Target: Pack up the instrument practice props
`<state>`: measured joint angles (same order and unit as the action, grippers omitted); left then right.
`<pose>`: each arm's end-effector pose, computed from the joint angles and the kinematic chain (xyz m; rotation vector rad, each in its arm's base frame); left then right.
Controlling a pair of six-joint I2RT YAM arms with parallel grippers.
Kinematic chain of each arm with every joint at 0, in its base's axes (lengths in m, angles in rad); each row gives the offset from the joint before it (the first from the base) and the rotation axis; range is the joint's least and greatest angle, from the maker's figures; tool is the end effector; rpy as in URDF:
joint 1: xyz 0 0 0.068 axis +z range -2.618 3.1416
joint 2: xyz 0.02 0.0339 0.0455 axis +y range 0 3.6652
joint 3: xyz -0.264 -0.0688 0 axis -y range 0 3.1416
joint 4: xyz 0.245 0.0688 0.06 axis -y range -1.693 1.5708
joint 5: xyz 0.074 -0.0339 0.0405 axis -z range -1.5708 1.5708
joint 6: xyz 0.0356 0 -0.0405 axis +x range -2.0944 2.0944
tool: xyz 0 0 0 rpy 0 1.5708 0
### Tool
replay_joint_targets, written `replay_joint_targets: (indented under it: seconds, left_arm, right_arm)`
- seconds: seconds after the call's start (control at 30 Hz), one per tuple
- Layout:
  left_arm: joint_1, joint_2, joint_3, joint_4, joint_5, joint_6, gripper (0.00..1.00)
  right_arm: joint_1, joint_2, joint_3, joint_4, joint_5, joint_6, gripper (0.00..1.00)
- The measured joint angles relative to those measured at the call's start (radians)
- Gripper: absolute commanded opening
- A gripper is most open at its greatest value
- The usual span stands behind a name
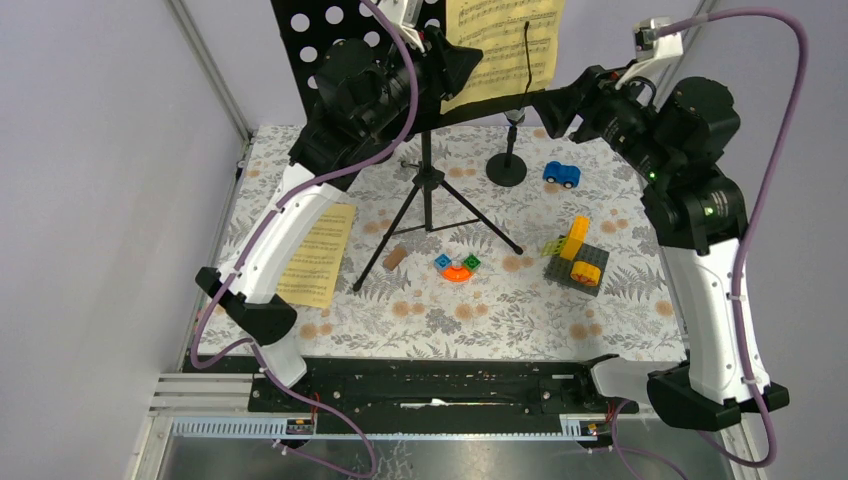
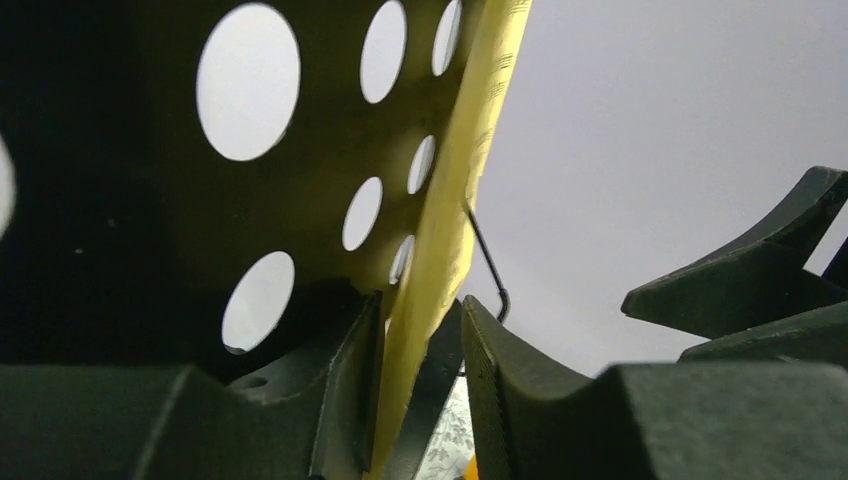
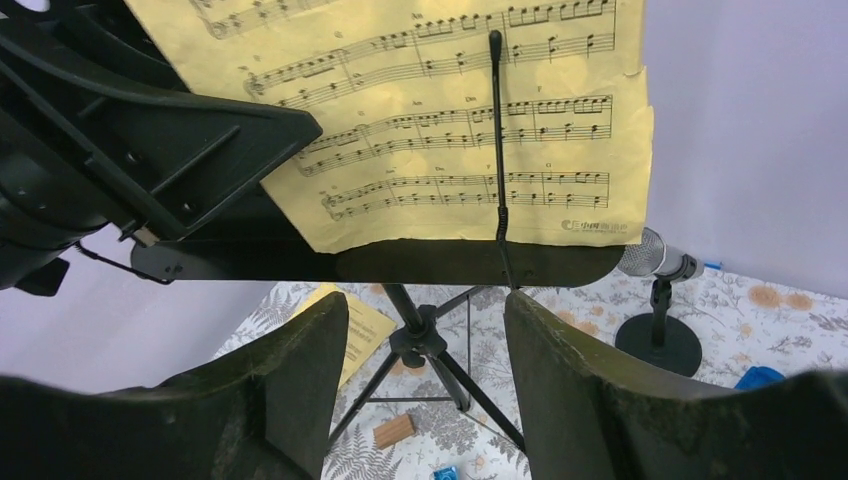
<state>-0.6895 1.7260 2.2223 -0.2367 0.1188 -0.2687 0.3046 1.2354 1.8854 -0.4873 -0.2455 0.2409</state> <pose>0.2700 -0.2280 0.5718 0.3878 1.3112 -0.8891 0.1872 0.0679 0.5764 -0.2527 1.4198 0.6222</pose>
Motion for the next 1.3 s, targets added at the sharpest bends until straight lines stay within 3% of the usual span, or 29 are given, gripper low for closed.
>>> replay_joint_targets:
  seconds: [0.13, 0.33, 0.57, 0.97, 1.07, 1.3]
  left_arm:
    - [0.002, 0.016, 0.0, 0.0, 0.001, 0.013, 0.12]
    - [0.003, 0.019, 0.0, 0.008, 0.0, 0.028, 0.0]
    - [0.003, 0.019, 0.0, 0.007, 0.001, 0.029, 0.0]
    - [0.003, 0.019, 0.0, 0.004, 0.002, 0.036, 0.0]
    - [0.003, 0.018, -0.005, 0.004, 0.002, 0.037, 0.0]
    - [0.003, 0.018, -0.024, -0.001, -0.004, 0.046, 0.0]
  right_arm:
    - [0.0, 0.048, 0.0, 0.014, 0.002, 0.003, 0.65]
    - [0.0, 0.128, 0.0, 0.073, 0.01, -0.023, 0.64]
    - [0.0, 0.157, -0.006, 0.161, 0.023, -0.085, 0.61]
    - [0.0, 0.207, -0.006, 0.26, 0.016, -0.117, 0.32]
    - [0.0, 0.213, -0.01, 0.272, 0.016, -0.12, 0.18]
    - [0.0, 0.197, -0.085, 0.372, 0.02, -0.116, 0.02]
